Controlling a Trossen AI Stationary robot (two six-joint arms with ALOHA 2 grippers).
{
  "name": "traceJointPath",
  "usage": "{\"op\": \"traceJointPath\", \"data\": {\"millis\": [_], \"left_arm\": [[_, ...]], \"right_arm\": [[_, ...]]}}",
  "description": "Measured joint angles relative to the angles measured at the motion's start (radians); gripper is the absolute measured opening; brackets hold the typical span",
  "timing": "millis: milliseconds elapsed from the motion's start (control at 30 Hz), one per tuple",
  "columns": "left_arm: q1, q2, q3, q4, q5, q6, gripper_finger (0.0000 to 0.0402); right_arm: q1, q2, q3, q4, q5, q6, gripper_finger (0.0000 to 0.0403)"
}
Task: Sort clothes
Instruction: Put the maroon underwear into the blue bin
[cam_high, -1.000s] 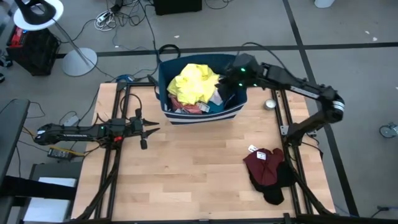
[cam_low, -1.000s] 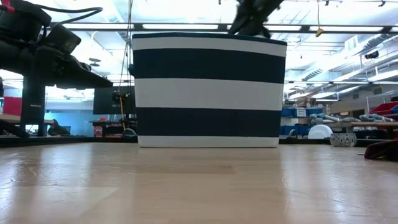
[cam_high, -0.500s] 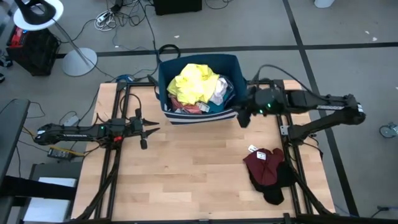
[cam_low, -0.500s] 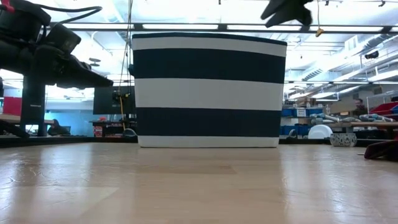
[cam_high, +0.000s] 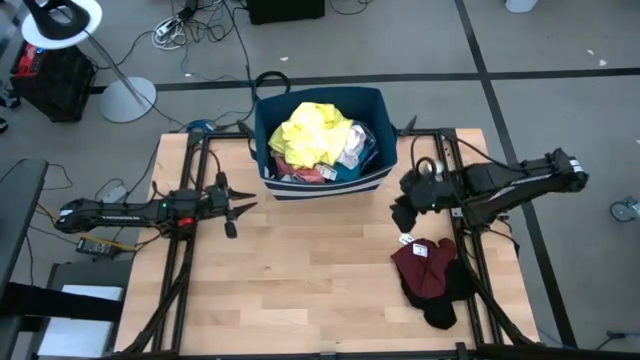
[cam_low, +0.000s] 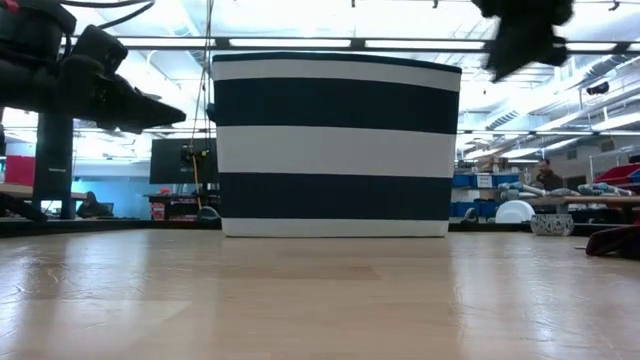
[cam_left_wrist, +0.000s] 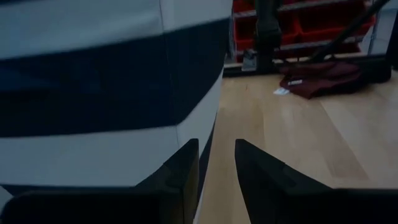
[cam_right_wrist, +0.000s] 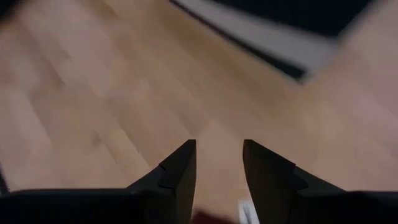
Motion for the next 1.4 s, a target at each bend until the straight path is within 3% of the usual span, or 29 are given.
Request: {"op": "traceJointPath", "data": {"millis": [300,500,800,1067,1400], "left_arm": [[0.000,0.000,0.000,0.086,0.000,-0.001,0.0110],[0.000,0.000,0.000,0.085,0.000,-0.001,0.0110],[0.000,0.000,0.000,0.074,0.000,-0.001,0.0110],[0.000,0.000,0.000,0.051,0.000,-0.001,0.0110],[0.000,0.000,0.000,0.052,0.000,-0.001,0.0110]], "right_arm": [[0.139,0.016,-0.001,-0.319,-0.025,0.401,0.0131],[0.246,0.105,-0.001,-0.388,-0.080,0.606,0.0130],[0.354,0.330,-0.001,-0.380,-0.111,0.740,0.0130],[0.384,0.500,-0.001,-0.334,-0.111,0.855,0.0130],[0.404,0.458,-0.266,0.028,-0.144,0.899,0.0134]]}}
